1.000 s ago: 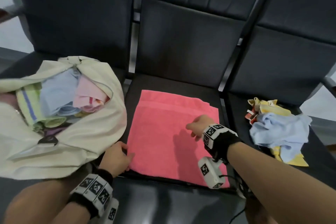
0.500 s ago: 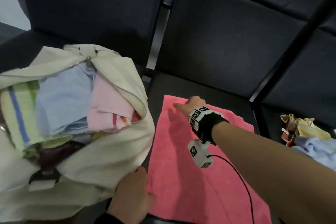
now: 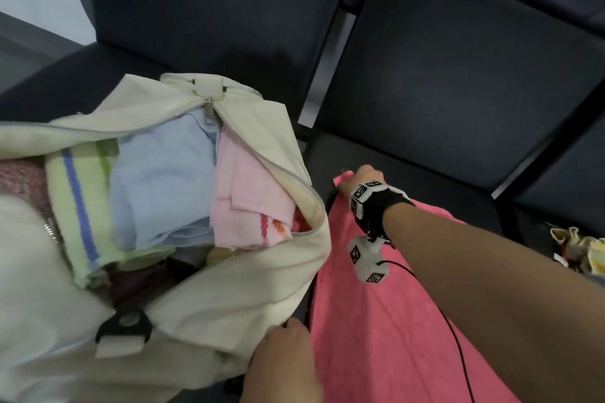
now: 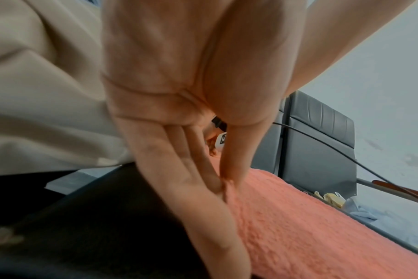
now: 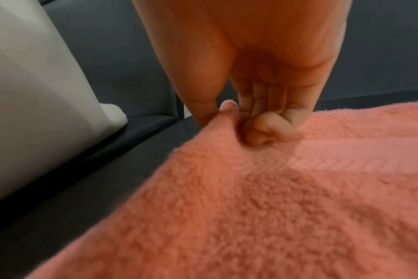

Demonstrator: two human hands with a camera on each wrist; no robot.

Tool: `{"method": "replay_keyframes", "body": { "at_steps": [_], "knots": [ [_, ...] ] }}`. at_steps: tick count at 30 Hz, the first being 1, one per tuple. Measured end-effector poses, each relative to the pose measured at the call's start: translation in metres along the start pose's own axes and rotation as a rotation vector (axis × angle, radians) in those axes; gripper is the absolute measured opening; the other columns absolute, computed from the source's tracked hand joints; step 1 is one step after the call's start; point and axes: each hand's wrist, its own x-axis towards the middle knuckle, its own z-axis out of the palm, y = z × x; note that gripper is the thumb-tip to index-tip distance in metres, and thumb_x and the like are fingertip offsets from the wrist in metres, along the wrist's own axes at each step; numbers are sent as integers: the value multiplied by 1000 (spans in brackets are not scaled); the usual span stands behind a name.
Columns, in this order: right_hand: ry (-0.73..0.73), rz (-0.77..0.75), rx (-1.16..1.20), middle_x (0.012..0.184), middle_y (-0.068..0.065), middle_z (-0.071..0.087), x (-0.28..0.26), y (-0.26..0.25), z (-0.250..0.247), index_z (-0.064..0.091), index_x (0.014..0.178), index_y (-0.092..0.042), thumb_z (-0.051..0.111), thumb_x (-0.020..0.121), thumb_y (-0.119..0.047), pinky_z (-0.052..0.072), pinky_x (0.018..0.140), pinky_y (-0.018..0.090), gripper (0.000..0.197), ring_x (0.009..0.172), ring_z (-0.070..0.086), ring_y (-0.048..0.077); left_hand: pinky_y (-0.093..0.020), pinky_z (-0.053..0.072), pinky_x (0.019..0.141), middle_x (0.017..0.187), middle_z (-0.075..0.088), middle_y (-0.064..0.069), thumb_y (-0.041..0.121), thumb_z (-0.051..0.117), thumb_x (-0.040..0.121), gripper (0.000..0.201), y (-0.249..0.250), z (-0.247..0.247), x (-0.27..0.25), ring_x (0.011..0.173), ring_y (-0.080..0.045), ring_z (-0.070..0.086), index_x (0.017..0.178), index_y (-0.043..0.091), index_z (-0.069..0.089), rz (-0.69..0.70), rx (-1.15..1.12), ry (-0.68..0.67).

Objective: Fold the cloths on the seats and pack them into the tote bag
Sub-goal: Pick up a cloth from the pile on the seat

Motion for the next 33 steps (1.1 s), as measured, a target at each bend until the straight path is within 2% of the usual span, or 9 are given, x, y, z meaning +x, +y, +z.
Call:
{"method": "replay_keyframes", "body": {
  "at_steps": [3,7,11,15,18,23,25,27,33],
  "knots": [
    [-114,-25,82,101,10,68,-2,-1,-9,65,105,-9,59,86,-48,53,84,34,43,92,67,29,-27,42,95,128,56,-5,32,55,94,29,1,-1,-4,123,-21,53,116,12,58,16,-1,14],
    [-131,-32,188,83,7,72,19,11,-12,70,93,-17,63,57,-59,57,83,42,56,77,70,28,-31,47,90,110,63,-3,37,55,89,20,15,-3,-12,110,-23,60,81,19,49,29,-64,58],
    [-164,9,305,85,14,74,34,25,-26,70,87,-12,66,44,-41,58,80,52,53,79,72,33,-29,48,86,90,65,4,45,55,81,23,37,8,-13,99,-19,65,94,27,63,143,-195,129],
    [-135,40,382,93,19,73,41,46,-53,68,101,-6,62,54,-33,56,82,56,54,84,71,37,-20,44,79,86,58,12,53,56,78,30,51,31,-6,92,-11,59,90,28,68,362,-373,324],
    [-136,62,441,82,18,69,7,57,-86,65,90,-4,66,66,-26,55,80,59,33,74,69,33,-14,41,80,89,46,16,47,61,80,23,62,45,-2,87,-2,50,75,25,66,509,-429,424],
    [-116,83,433,94,23,71,22,104,-116,67,93,-1,63,68,-31,52,84,65,39,91,70,42,-29,50,69,72,56,13,32,63,84,13,86,52,-15,67,-6,56,84,22,55,593,-534,352],
    [-97,89,438,96,22,71,22,121,-127,69,97,0,61,81,-24,55,85,57,30,90,70,39,-19,46,65,69,53,18,25,62,84,10,96,55,-25,64,-3,52,89,24,53,613,-523,326],
    [-88,96,493,89,20,70,27,141,-134,70,99,1,62,83,-19,58,79,52,27,83,70,35,-11,42,70,80,57,20,22,59,83,17,105,60,-33,74,0,55,98,28,57,612,-523,337],
    [-92,150,608,97,21,70,60,207,-136,68,91,-1,67,76,-20,54,83,60,25,87,70,35,-4,34,89,115,60,12,14,54,89,33,152,76,-36,104,-1,52,120,23,61,585,-417,286]
  ]
}}
